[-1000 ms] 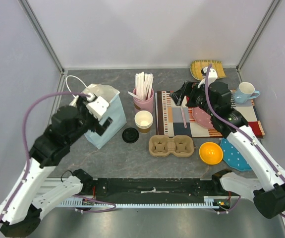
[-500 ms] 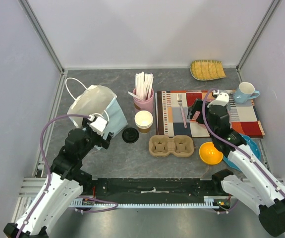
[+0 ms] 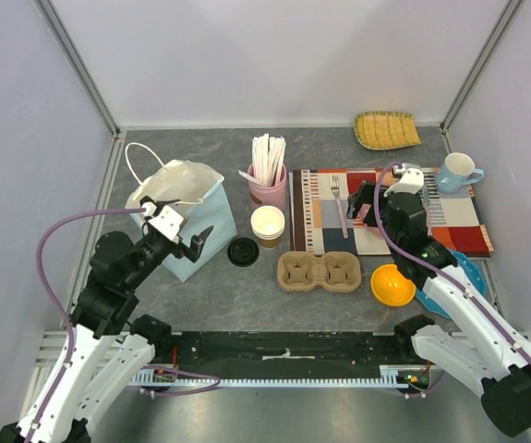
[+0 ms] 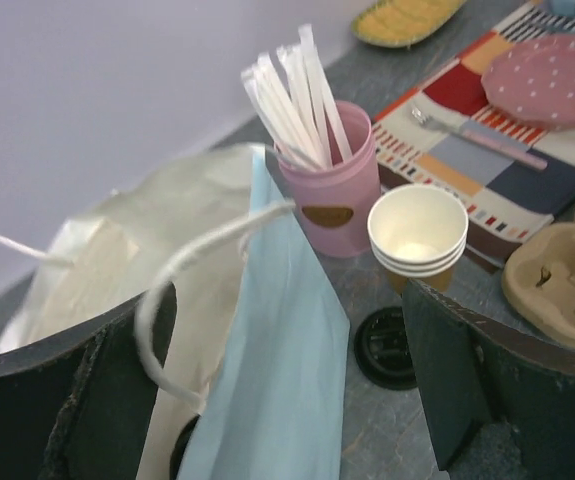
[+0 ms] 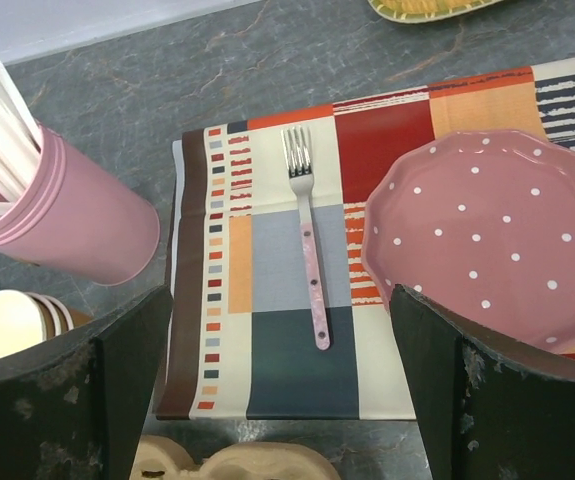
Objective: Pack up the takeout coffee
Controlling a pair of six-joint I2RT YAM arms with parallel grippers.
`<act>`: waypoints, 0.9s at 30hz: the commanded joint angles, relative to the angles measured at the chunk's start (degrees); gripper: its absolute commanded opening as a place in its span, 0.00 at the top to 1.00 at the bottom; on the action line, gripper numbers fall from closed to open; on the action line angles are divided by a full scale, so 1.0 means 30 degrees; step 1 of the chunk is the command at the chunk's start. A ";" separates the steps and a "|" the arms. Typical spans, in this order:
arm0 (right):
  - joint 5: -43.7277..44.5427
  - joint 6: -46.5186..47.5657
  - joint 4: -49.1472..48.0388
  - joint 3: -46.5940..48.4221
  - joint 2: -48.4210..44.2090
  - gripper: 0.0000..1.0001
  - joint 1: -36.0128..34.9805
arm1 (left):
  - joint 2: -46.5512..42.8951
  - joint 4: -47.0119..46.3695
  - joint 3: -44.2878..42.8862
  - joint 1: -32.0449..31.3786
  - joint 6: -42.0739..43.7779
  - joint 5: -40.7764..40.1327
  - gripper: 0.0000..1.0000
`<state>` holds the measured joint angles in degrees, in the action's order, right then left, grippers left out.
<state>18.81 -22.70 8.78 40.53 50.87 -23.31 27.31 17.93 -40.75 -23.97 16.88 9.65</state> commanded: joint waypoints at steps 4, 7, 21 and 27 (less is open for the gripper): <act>-0.0820 0.0272 -0.0845 0.1196 0.0299 0.02 0.0035 | 0.0389 0.0291 -0.2964 0.0108 0.0759 0.2026 0.00; -0.1024 0.0330 -0.0933 0.1167 0.0211 0.02 0.0035 | 0.0243 0.0904 -0.3902 0.0108 0.0933 0.3634 0.00; -0.1757 0.0622 -0.1197 0.1313 0.0299 0.02 0.0006 | 0.0561 1.1623 -0.5486 0.0108 0.7815 1.4448 0.02; -0.1466 0.0535 -0.1285 0.1050 0.0386 0.02 0.0007 | 0.0919 1.3366 -0.4031 0.0108 0.8737 1.3866 0.05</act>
<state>14.20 -21.58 7.25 41.93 51.86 -23.31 29.95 53.15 -55.53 -23.86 39.48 49.71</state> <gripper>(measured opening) 0.982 0.958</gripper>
